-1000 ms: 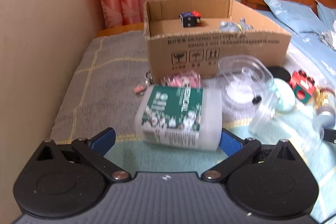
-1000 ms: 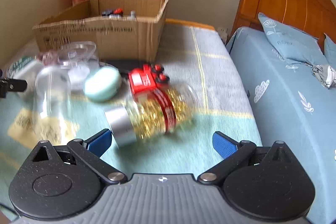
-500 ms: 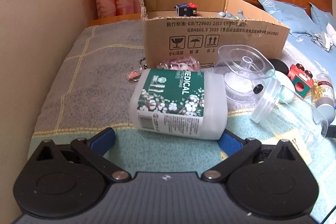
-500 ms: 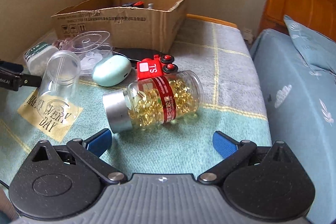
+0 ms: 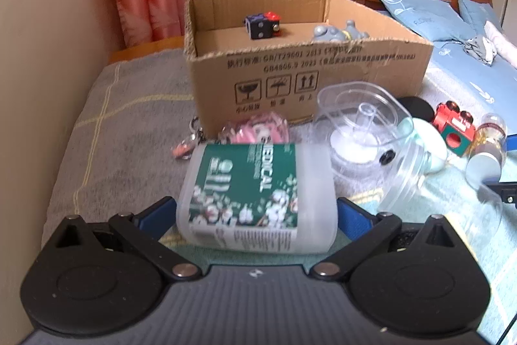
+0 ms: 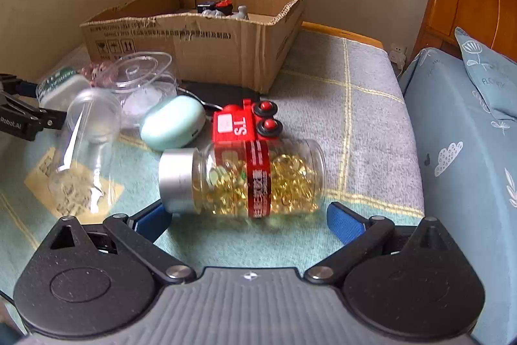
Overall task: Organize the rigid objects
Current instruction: 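Close left tool on MEDICAL bottle while right tool closes on capsule jar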
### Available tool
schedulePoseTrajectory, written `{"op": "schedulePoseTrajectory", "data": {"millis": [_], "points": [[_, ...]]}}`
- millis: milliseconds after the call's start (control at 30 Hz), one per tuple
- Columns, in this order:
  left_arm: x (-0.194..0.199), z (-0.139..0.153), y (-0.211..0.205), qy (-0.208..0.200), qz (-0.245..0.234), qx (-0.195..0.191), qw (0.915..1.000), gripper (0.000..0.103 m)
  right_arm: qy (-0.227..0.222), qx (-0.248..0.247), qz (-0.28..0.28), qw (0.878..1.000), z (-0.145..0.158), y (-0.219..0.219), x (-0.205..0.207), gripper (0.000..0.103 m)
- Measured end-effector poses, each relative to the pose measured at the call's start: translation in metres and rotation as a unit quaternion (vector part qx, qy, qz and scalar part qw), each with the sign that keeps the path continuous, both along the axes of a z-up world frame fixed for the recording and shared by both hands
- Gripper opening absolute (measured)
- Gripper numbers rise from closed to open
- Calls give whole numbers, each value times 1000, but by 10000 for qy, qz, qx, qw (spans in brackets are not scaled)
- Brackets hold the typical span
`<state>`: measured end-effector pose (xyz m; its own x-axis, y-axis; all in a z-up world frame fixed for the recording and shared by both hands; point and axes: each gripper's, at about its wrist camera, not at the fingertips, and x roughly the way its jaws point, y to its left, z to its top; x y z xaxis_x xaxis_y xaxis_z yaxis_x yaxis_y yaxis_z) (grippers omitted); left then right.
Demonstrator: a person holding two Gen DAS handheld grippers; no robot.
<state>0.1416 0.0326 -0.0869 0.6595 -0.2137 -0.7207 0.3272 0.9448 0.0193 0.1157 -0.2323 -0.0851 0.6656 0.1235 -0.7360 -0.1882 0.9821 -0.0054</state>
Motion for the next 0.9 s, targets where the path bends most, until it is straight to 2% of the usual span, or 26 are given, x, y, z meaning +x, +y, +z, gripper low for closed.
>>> {"op": "schedulePoseTrajectory", "data": {"millis": [133,267,367,500,567,600,767,900], "points": [[5,2,-3,4,-42,29,10000,102,-78,19,17,10000,4,3,6,103],[8,5,-3,66,-46,23,10000,100,-41,-234,-73,9997,2,9,13,103],[5,9,-4,16,-118,70,9999,99,-48,-232,-34,9997,6,11,12,98],[7,12,-7,63,-214,151,9996,89,29,-329,-62,9994,8,14,12,97],[8,13,-7,111,-252,180,9995,88,56,-356,-30,9993,9,16,11,97],[9,12,-6,120,-245,202,9994,83,70,-377,-4,9993,9,17,10,97],[10,18,-2,300,-240,53,9992,82,110,-517,134,9985,14,23,6,97],[4,28,-2,243,-238,80,9994,82,54,-485,218,9986,25,22,2,97]]}}
